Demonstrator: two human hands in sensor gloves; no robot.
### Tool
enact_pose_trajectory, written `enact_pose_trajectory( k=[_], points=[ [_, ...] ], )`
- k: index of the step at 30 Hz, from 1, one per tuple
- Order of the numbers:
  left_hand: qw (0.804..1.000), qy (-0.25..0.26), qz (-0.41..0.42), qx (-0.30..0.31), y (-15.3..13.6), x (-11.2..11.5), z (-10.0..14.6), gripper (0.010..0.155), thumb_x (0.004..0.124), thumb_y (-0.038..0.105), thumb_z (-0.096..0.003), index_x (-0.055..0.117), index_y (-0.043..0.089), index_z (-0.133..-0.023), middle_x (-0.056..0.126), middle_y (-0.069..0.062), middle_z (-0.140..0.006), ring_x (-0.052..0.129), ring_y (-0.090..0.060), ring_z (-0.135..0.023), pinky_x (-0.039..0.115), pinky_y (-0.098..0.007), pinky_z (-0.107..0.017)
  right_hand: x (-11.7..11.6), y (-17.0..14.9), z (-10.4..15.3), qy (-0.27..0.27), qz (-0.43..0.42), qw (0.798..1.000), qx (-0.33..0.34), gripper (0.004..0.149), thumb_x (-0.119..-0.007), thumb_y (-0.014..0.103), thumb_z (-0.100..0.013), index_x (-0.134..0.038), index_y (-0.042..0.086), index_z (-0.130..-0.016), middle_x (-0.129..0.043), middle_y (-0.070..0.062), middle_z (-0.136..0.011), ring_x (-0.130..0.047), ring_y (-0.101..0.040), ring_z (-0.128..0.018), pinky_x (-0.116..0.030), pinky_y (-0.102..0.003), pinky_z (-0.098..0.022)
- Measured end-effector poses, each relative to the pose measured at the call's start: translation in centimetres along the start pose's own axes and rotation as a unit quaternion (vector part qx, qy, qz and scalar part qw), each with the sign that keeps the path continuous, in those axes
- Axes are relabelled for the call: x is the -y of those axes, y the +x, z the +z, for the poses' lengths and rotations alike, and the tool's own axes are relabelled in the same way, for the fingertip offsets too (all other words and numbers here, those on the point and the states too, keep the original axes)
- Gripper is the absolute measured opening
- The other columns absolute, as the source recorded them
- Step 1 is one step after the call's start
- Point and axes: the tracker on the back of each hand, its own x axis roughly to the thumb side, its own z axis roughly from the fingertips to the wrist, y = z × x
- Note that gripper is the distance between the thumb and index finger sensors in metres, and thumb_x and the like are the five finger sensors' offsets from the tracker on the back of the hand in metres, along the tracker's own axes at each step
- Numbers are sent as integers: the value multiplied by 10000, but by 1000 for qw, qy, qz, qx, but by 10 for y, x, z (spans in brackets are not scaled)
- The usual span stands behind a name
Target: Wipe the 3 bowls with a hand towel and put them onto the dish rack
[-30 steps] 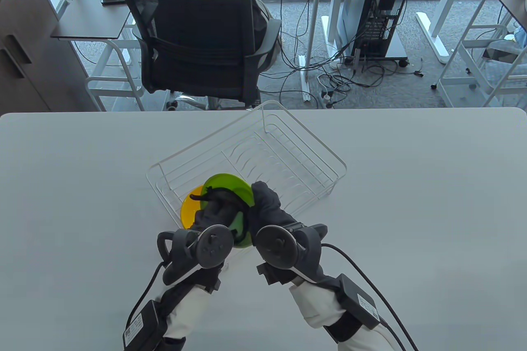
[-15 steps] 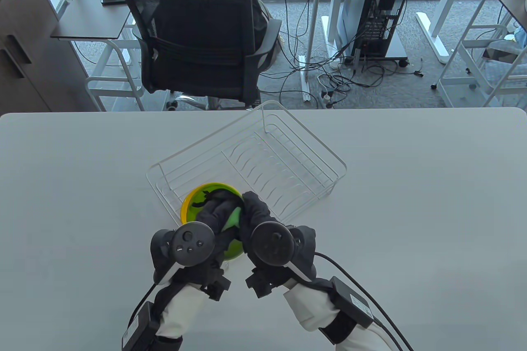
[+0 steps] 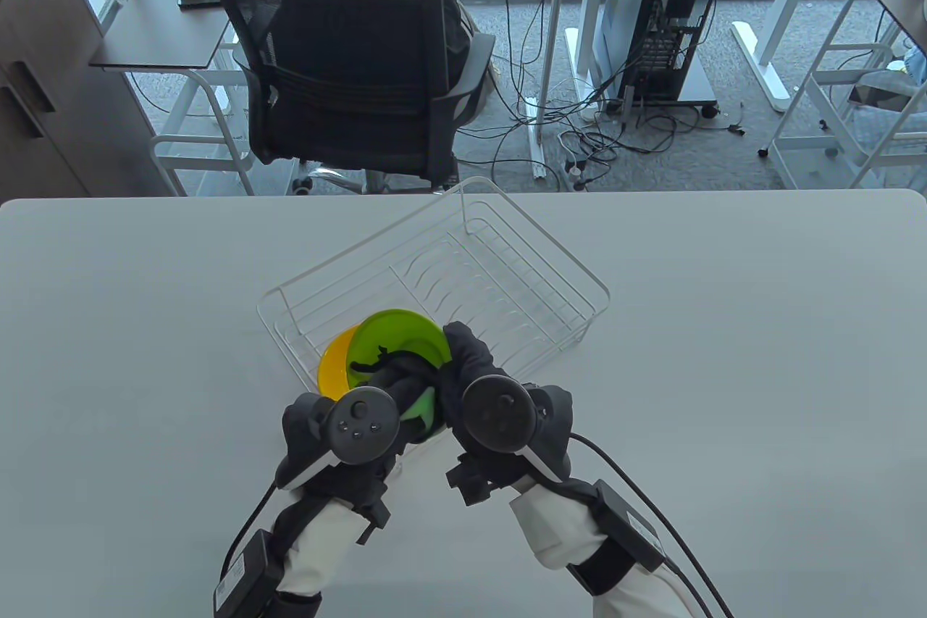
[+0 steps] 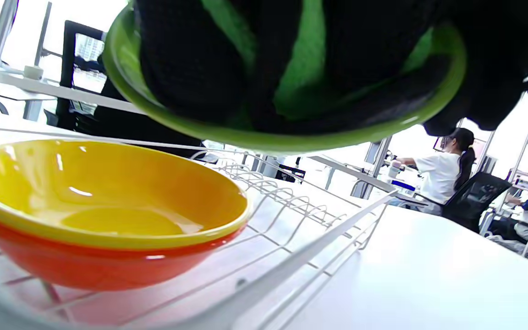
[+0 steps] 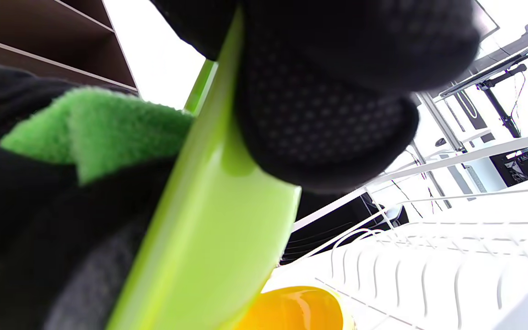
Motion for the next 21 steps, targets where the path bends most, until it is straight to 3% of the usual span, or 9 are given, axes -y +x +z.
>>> enact_pose_trajectory(
  k=[9, 21],
  points=[
    [996, 57, -62, -21, -12, 0, 1, 506, 856, 296, -499, 789, 178, -986, 819, -298, -970, 958, -457, -726, 917, -371, -457, -7, 1, 2, 21, -4, 1000, -1, 535, -786, 195, -479, -667, -32, -950, -813, -306, -772, -1070, -208, -201, -938, -258, -99],
    [969, 233, 48, -62, -52, -39, 27, 507, 853, 305, -493, 786, 183, -981, 828, -288, -956, 962, -441, -717, 919, -361, -453, -2, -12, -6, 20, -3, 999, -36, 545, -788, 202, -482, -653, -42, -951, -811, -305, -773, -1070, -191, -204, -937, -248, -101]
  ],
)
